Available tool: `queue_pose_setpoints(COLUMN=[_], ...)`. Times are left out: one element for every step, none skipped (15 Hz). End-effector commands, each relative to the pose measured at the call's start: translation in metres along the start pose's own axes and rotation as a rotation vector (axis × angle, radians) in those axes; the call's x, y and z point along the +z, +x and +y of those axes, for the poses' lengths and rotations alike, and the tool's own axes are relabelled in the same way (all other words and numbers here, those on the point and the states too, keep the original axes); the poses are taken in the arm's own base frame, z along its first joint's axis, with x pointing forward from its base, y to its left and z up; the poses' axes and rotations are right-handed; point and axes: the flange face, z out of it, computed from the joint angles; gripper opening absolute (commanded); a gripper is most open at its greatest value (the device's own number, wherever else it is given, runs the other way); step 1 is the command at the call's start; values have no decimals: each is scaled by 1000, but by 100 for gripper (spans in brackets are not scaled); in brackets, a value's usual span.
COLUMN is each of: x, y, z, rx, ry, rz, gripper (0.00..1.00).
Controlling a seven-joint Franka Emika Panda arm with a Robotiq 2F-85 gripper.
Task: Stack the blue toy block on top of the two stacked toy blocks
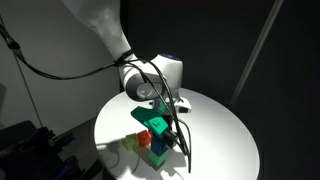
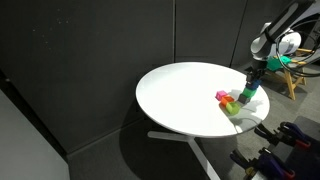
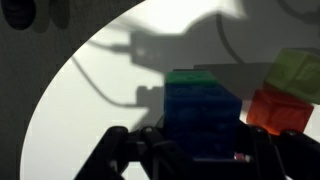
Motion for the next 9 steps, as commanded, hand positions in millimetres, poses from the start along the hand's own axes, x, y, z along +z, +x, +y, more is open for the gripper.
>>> queue_pose_setpoints(x=[-2,-1,-1,-1,-1,-1,-1,-2,-3], y=[2,2,2,2,2,2,2,2,1], z=[5,5,5,5,6,6,6,7,6], rx=[-10,-10,-9,-9,-8,-8,-8,-7,-7], ry=[8,7,7,6,7,7,7,7,7], rz=[-3,-5,-5,-6,-6,-6,-6,-5,-5], gripper=[39,75,74,76,82,92,98,100,100])
